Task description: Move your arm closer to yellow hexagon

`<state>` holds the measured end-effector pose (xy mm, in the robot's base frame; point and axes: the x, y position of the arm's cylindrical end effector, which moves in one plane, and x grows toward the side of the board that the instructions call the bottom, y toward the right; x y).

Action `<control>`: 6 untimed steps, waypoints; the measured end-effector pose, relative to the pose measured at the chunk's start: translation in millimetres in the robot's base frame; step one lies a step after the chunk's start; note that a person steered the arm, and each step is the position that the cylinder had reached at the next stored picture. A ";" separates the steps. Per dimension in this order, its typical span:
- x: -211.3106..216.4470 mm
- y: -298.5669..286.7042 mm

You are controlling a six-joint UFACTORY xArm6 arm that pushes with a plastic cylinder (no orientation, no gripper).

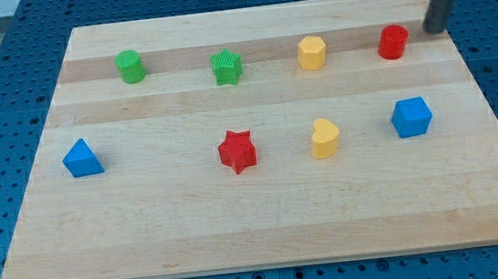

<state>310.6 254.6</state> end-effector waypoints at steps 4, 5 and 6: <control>86.0 -127.2; 86.6 -194.0; 73.2 -219.6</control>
